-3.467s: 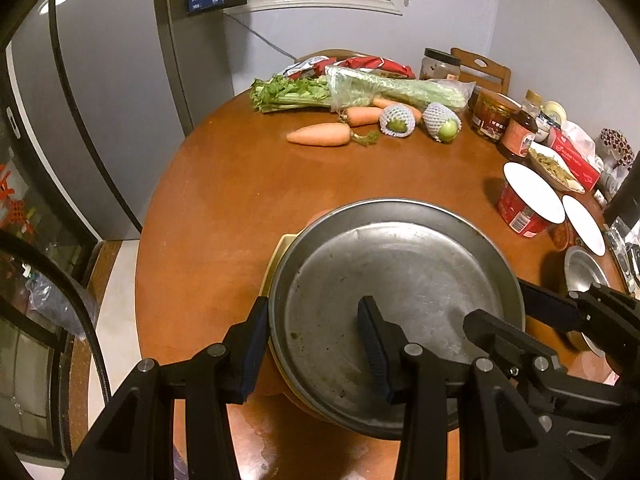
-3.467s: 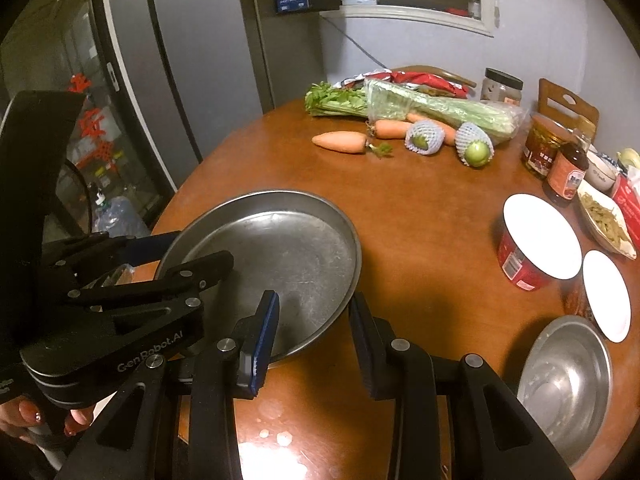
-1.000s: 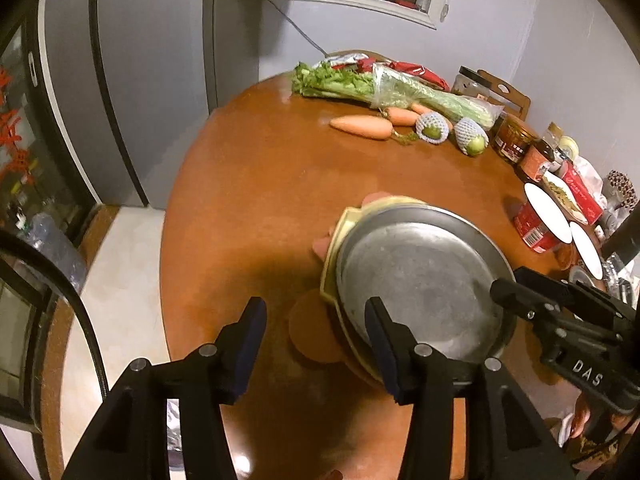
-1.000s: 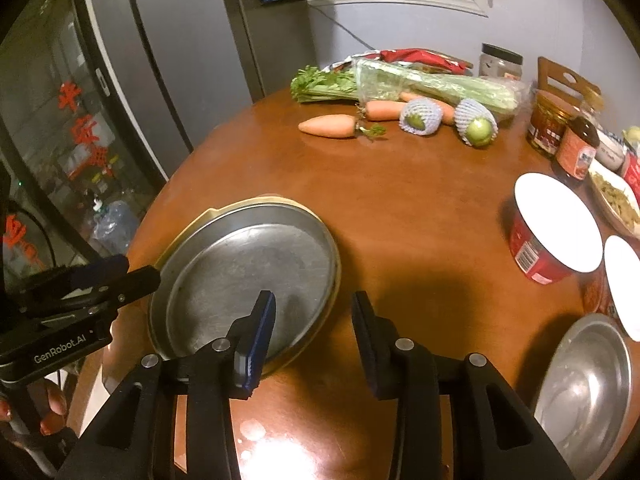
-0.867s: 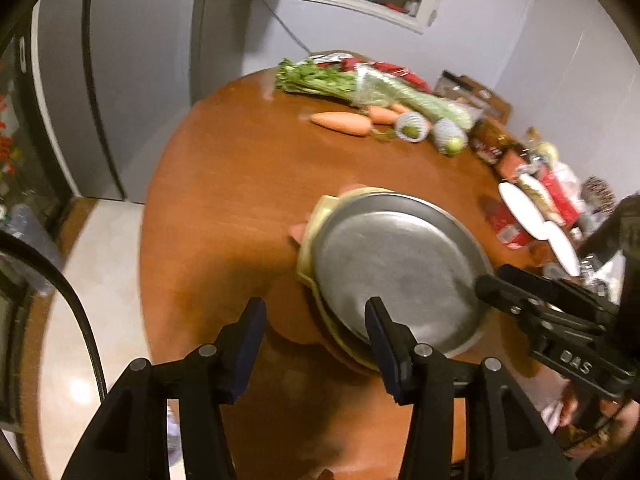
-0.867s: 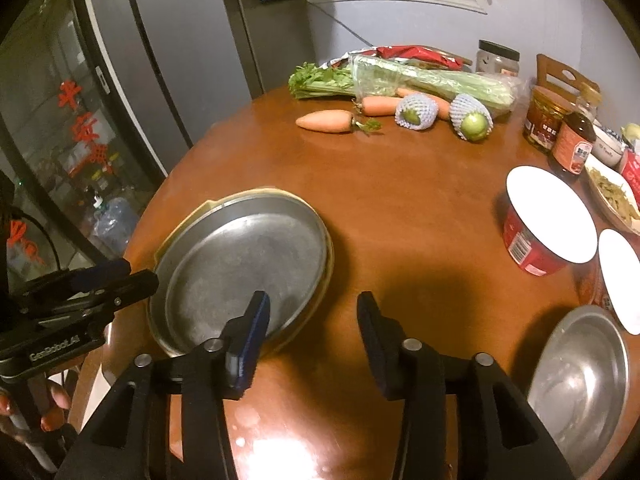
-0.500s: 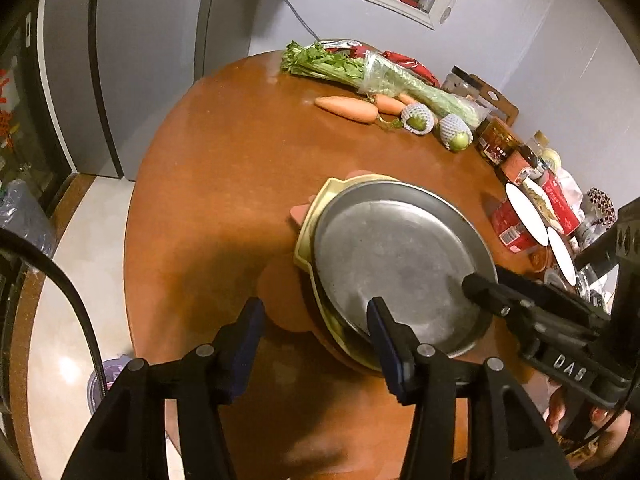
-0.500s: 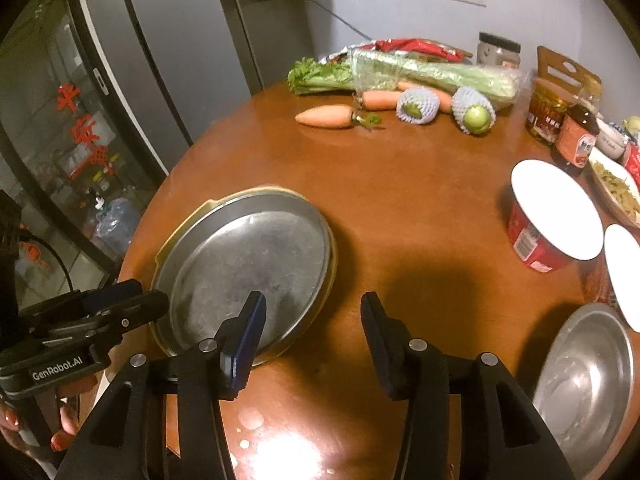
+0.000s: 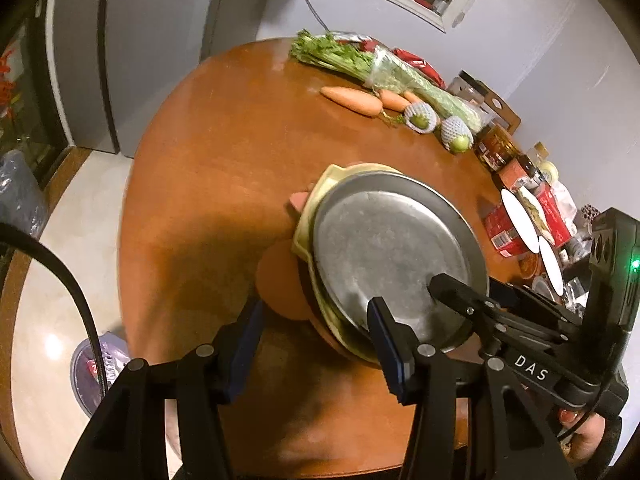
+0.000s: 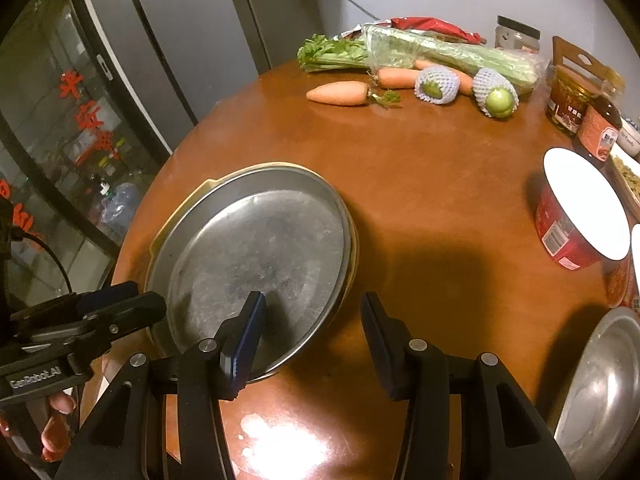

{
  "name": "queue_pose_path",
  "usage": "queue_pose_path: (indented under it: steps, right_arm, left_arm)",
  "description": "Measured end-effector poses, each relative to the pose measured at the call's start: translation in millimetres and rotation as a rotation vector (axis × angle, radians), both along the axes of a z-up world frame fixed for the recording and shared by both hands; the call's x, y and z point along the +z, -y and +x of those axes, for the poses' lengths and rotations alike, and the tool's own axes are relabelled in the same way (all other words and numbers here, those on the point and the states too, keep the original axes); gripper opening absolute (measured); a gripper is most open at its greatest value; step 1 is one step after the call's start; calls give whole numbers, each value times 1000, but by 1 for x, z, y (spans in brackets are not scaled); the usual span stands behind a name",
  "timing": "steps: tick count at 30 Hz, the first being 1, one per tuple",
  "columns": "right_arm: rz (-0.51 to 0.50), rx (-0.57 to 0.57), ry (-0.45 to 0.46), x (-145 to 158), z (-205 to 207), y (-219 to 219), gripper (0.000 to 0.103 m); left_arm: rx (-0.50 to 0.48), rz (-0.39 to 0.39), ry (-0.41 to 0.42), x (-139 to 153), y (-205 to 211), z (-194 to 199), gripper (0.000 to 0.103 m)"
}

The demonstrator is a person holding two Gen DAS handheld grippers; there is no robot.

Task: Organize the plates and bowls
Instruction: 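Lower the grey pan onto the yellow shell plate and open the left gripper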

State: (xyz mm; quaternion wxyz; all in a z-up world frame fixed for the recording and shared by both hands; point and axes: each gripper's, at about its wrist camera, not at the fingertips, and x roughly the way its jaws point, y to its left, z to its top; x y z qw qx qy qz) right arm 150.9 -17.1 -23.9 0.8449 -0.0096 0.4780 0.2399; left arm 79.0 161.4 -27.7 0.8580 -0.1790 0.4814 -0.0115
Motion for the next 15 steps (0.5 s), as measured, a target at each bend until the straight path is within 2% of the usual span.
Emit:
queue_pose_path:
  steps: [2,6,12,15]
  right_arm:
    - [-4,12,2,0,-1,-1,51]
    - [0,19,-4,-1,1,-3,51]
    - [-6,34,3,-1,0,-7,51]
    - [-13,36,3,-3,2,-8,51]
  left_arm:
    - [1,37,11,4,1,-3,53]
    - [8,37,3,4,-2,-5,54]
    - [-10,-47,-14,-8,-2,3,54]
    - [-5,-39,-17,-11,0,11,54]
